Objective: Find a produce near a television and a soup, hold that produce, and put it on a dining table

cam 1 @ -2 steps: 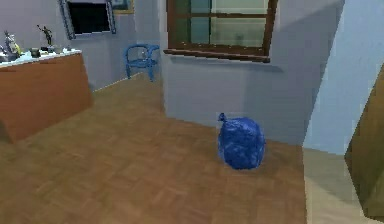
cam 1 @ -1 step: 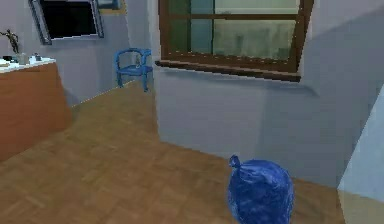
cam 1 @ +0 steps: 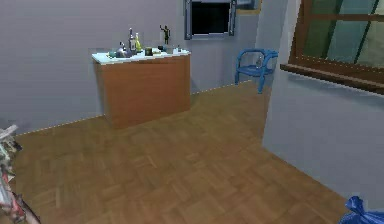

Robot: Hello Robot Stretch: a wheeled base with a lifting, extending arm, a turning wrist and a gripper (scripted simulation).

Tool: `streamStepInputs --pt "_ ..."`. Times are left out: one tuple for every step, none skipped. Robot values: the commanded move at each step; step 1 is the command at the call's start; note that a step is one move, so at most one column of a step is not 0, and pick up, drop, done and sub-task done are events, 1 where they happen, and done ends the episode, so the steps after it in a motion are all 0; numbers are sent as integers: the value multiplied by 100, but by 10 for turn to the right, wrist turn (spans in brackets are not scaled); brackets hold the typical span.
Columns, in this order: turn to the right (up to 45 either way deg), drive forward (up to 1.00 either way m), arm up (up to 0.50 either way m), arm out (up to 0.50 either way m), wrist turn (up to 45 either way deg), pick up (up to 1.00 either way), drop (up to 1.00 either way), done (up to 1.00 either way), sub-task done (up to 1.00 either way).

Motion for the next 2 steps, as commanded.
streamStepInputs --pt "0 55 0 0 0 0 0 0 0" --pt "-180 0 0 0 0 0 0 0 0"
